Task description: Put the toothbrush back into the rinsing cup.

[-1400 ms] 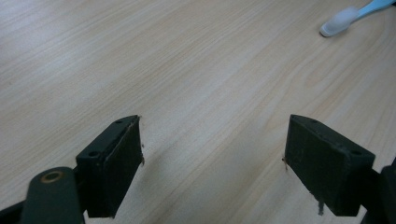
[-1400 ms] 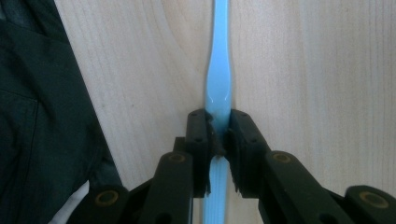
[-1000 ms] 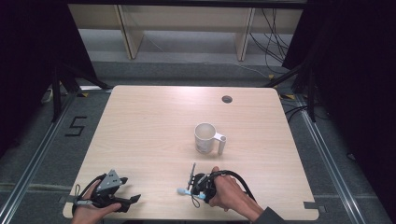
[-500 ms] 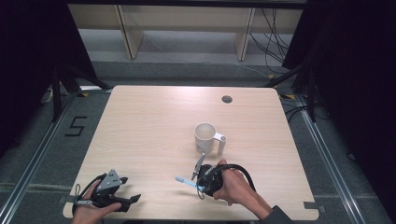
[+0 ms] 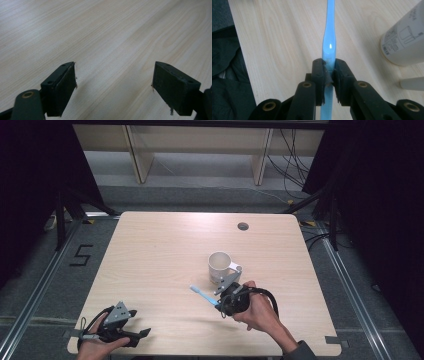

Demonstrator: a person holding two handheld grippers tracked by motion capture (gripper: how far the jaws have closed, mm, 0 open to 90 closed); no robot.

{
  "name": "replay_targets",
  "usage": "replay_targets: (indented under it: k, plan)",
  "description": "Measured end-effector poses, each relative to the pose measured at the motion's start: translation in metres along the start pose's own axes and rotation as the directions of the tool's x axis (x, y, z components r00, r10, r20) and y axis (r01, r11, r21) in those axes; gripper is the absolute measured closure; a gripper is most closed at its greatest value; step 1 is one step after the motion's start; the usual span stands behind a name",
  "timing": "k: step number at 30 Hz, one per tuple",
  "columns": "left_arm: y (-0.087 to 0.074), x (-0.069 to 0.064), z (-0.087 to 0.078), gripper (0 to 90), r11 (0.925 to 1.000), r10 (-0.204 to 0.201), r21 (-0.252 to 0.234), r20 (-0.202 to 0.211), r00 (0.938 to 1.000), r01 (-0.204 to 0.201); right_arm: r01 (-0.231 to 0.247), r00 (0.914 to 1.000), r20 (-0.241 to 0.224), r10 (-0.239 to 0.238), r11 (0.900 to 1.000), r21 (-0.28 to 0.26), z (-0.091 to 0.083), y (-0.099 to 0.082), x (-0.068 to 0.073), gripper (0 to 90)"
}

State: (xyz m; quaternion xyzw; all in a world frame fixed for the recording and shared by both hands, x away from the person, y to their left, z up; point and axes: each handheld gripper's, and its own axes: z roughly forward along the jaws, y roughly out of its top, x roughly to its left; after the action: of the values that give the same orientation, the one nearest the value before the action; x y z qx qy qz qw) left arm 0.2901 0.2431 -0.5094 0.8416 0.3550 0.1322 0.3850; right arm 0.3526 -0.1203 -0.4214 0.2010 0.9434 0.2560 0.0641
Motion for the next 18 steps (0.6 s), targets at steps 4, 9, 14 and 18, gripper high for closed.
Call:
replay_targets:
  k: [4, 9, 14, 18]
  plan:
    - [0.000, 0.000, 0.000, 18.3, 1.0000, -0.006, -0.001, 0.003, 1.0000, 0.006, -0.042, 0.9990, 0.012, 0.043, 0.9973, -0.061, -0.007, -0.003, -0.004, 79.6]
    - [0.000, 0.000, 0.000, 18.3, 1.0000, 0.000, -0.001, 0.000, 1.0000, 0.000, -0.079, 0.9968, -0.001, 0.080, 0.9868, -0.141, -0.016, -0.008, -0.012, 79.6]
    - [0.000, 0.000, 0.000, 18.3, 1.0000, -0.004, 0.000, 0.003, 1.0000, 0.004, -0.120, 0.9927, -0.008, 0.121, 0.9727, -0.199, -0.021, -0.013, -0.017, 79.6]
    - [0.000, 0.000, 0.000, 18.3, 1.0000, -0.005, -0.003, 0.002, 1.0000, 0.005, -0.143, 0.9891, 0.000, 0.147, 0.9614, -0.235, -0.026, -0.017, -0.022, 79.6]
